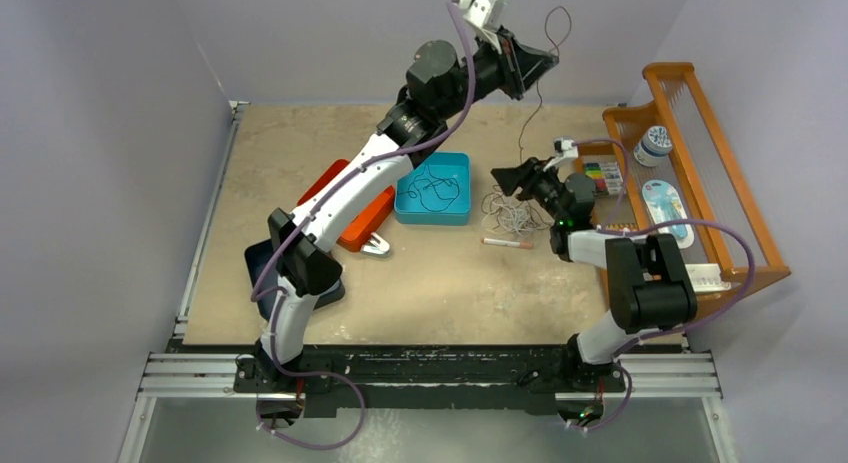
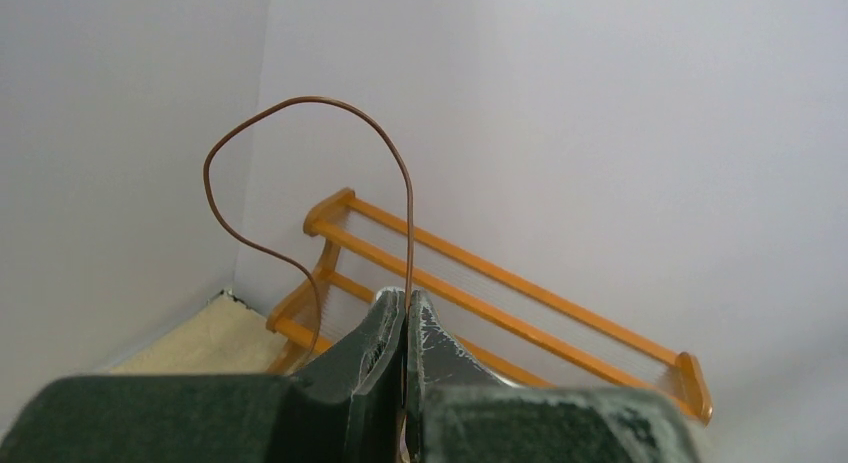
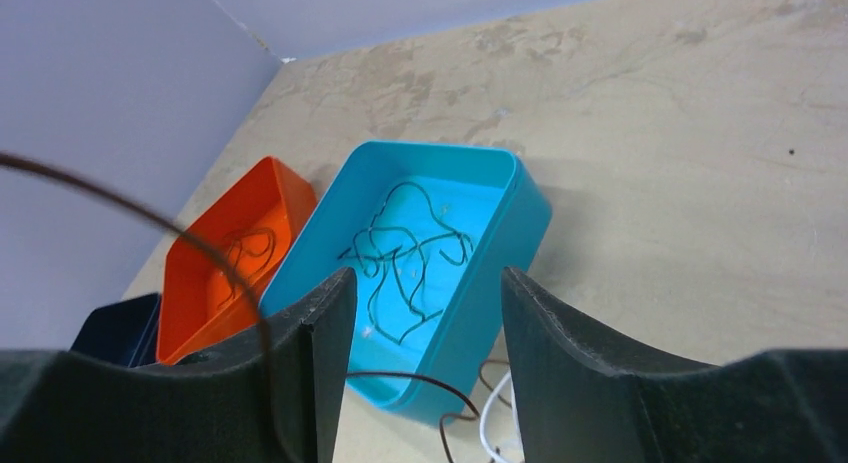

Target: Untangle the cables

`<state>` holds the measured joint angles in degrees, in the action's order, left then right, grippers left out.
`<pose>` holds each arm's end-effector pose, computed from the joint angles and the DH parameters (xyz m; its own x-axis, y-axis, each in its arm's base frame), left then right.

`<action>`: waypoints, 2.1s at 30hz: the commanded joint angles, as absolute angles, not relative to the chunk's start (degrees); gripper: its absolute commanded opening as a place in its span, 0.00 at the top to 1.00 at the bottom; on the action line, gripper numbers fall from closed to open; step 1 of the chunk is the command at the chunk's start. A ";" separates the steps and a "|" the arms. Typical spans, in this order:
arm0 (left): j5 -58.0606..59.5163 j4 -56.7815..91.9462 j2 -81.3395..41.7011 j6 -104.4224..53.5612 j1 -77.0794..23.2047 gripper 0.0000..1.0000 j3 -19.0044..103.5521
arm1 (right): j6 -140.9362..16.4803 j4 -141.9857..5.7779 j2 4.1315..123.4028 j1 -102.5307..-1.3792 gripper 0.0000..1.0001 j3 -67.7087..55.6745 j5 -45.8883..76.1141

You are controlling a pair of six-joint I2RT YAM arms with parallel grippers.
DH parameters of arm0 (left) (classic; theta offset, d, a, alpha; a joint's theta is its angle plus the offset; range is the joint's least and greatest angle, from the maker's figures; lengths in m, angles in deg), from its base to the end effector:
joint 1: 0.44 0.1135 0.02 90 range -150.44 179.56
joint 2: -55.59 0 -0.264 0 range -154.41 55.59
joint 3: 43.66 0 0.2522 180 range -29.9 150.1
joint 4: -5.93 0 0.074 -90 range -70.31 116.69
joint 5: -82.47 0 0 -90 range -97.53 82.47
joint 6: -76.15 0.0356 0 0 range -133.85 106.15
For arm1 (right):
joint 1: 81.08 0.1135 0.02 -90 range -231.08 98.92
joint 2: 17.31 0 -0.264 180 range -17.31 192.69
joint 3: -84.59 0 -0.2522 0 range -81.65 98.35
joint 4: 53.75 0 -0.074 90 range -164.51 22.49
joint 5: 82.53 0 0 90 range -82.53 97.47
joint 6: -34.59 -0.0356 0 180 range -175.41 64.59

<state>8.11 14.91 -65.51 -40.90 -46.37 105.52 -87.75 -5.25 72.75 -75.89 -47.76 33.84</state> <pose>0.3278 -0.3524 0.4937 -0.1925 -0.4307 -0.8817 0.8775 0.3266 -0.3512 0.3091 0.0440 0.2186 -0.1894 0.4640 -0.8653 -0.4966 0.7150 0.4921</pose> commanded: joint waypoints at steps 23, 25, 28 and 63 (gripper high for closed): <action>-15.21 25.72 -47.17 -21.78 -46.48 1.00 108.99 | -85.15 -13.46 81.06 -72.47 0.69 -42.34 15.07; -18.85 26.13 -45.67 -19.53 -46.40 1.00 108.57 | -84.21 -15.08 80.24 -72.47 0.68 -42.05 13.65; -21.82 25.98 -43.41 -16.66 -46.23 1.00 108.61 | -83.96 -16.18 80.43 -72.56 0.66 -41.86 12.39; -36.87 29.56 -31.76 -24.40 -33.67 1.00 72.22 | -74.04 -35.82 47.07 -72.64 0.35 -43.55 19.89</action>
